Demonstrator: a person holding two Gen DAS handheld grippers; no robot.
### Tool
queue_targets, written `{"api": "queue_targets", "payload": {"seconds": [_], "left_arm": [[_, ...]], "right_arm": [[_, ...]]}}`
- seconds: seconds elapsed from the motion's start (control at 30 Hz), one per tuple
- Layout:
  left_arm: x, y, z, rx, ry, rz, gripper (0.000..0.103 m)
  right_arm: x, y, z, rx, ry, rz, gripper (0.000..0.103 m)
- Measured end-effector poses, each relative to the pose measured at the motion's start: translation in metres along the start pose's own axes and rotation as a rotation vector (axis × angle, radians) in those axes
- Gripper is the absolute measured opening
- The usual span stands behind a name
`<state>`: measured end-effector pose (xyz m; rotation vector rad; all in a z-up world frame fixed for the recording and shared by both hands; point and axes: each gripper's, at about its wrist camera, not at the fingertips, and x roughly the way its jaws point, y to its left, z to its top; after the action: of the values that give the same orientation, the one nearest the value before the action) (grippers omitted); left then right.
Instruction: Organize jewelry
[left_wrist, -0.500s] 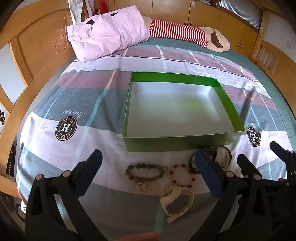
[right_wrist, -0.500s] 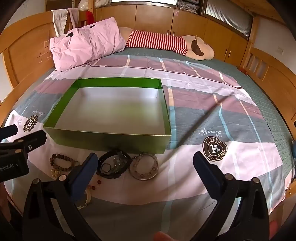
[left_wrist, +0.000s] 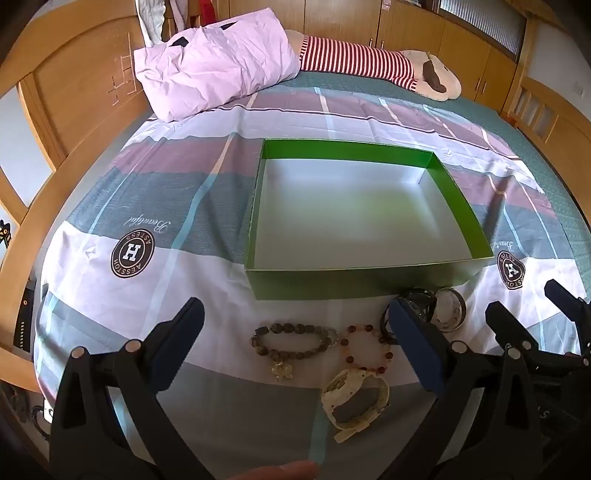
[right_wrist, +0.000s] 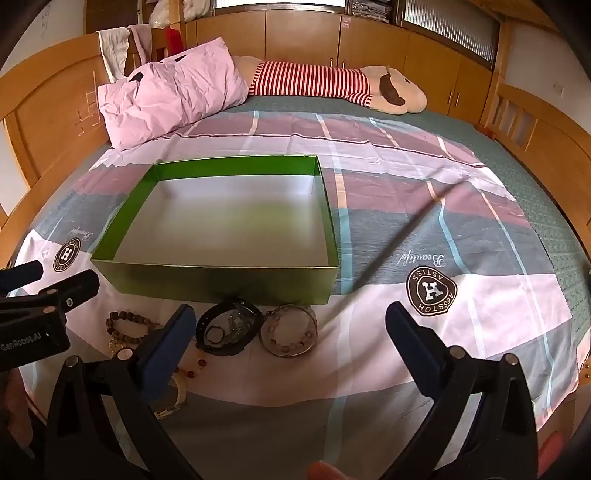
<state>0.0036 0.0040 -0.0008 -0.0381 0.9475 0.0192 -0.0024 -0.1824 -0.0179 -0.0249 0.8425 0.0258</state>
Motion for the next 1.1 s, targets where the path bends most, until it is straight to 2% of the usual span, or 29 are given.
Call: {"api": "queue_targets", "payload": {"seconds": [1.1], "left_arm": [[0.006, -0.008, -0.008, 0.008, 0.017, 0.003, 0.101]], "right_arm": [[-0.003, 0.002, 0.003, 0.015, -0.003, 0.009, 0.102]]}}
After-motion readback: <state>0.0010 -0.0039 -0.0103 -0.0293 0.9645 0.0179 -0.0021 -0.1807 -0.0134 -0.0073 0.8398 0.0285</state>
